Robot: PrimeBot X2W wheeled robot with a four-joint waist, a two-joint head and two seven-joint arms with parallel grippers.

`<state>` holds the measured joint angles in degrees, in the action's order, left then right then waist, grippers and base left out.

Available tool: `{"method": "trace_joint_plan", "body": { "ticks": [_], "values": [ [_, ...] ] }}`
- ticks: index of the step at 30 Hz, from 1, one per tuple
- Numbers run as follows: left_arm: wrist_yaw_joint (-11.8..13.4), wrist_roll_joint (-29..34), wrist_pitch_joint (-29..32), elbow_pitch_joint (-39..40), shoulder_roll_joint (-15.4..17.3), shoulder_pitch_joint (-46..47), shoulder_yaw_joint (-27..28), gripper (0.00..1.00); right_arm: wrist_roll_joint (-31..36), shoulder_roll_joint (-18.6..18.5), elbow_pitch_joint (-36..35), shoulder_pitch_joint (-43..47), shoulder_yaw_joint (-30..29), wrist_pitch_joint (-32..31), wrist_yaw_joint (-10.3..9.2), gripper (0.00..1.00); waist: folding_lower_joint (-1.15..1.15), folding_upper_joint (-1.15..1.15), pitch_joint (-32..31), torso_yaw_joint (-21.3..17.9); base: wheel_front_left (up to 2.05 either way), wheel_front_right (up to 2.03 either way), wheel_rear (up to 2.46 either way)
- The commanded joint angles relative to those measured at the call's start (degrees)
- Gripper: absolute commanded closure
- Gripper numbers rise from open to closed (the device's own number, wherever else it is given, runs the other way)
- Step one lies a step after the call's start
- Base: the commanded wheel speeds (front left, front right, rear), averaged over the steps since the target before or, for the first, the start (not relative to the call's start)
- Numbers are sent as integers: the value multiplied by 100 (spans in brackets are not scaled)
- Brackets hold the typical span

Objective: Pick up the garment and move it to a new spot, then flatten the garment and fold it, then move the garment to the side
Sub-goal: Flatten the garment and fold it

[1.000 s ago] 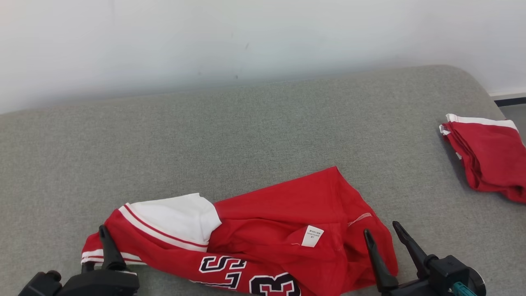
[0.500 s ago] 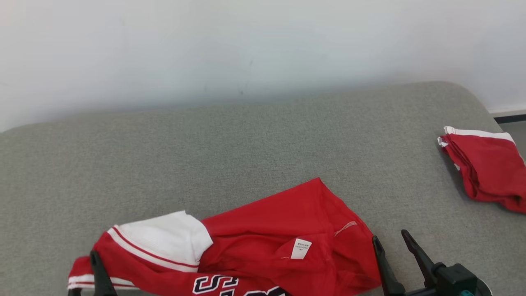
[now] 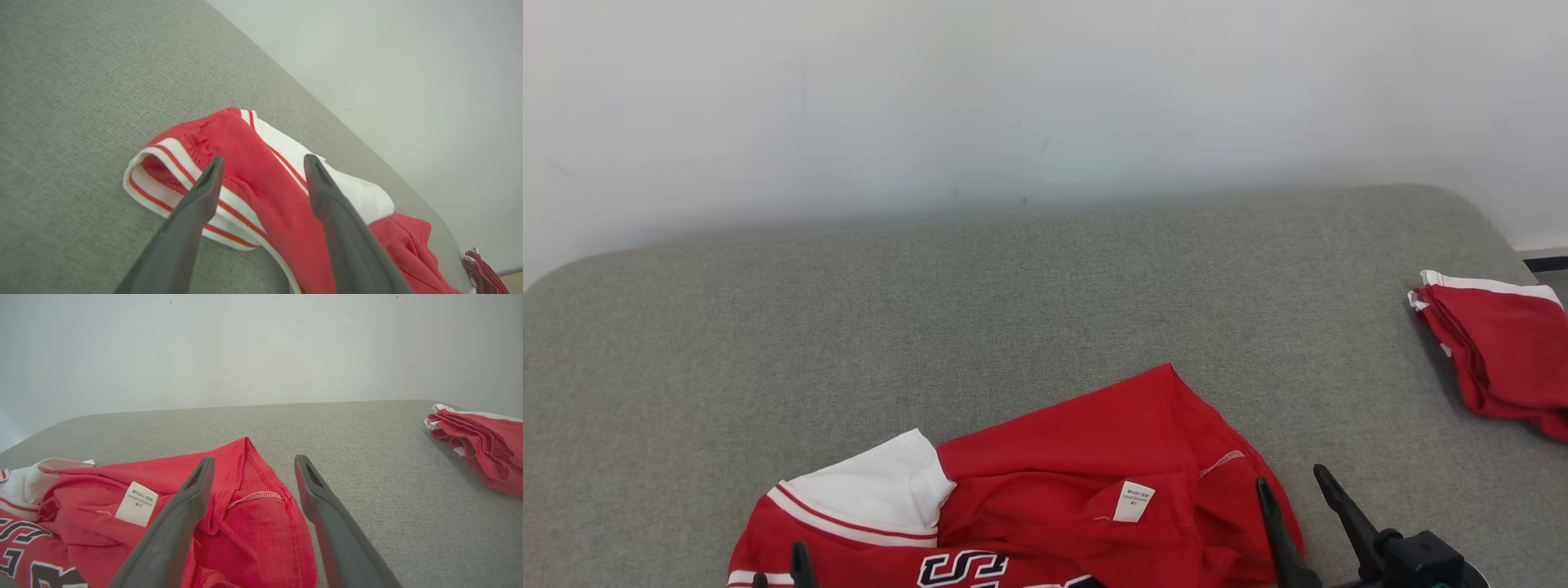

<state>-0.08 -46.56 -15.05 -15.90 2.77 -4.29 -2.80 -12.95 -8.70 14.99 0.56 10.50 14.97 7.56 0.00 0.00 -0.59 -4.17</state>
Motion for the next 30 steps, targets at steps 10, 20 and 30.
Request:
{"method": "trace_joint_plan", "body": {
  "ticks": [10,20,30],
  "values": [
    [100,1524,-17,629,197,-299,55,0,10,-28,-16,81,-61,24,-16,0,0,0,-4,48,0,0,0],
    [-94,2914,-17,1073,402,-420,109,0,16,-33,-35,93,-64,26,-16,0,0,0,-34,15,0,0,0],
    [-373,3543,-17,1396,437,-598,300,0,-13,7,-19,174,-109,27,-16,0,0,0,-108,-80,0,0,0]
  ]
}}
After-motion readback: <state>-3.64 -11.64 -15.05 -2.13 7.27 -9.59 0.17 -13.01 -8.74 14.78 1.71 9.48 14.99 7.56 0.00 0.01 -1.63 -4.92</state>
